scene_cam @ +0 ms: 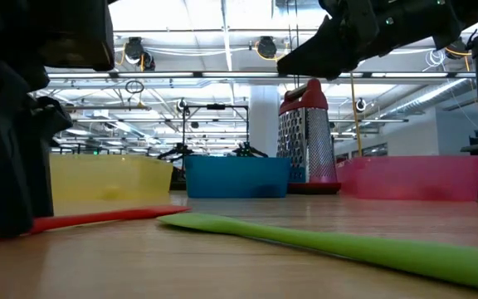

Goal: Pick & Place Kitchen Items
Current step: Put the red spatula into the pink bin

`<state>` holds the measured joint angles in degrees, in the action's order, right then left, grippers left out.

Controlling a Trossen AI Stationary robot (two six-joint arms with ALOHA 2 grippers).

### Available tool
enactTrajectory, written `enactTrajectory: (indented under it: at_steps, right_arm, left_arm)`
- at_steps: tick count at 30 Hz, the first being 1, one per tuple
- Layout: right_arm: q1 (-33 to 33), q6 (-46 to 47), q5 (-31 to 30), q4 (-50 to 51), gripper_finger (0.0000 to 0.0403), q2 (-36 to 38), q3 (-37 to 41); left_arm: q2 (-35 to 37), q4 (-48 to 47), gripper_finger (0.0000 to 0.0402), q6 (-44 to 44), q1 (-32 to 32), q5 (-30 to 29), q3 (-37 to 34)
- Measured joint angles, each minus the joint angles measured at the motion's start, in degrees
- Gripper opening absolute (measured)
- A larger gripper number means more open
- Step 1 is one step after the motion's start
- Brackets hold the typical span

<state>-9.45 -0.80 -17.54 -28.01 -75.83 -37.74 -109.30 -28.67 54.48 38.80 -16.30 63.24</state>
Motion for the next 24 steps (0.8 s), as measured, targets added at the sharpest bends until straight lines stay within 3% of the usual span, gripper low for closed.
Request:
enactTrajectory:
  at_steps: [8,24]
  right_arm:
    - [0.0,1.9,0.0,0.9,0.0102,0.0,0.0]
    - [0.0,3.8,0.0,1.0,0.01,0.0,0.0]
  left_arm:
    - [0.0,-7.6,0.0103,-0.6,-0.1,-1.0,0.1]
    - [-0.2,-15.6,0.0101,-5.5,-3.4,-10.9,-0.4]
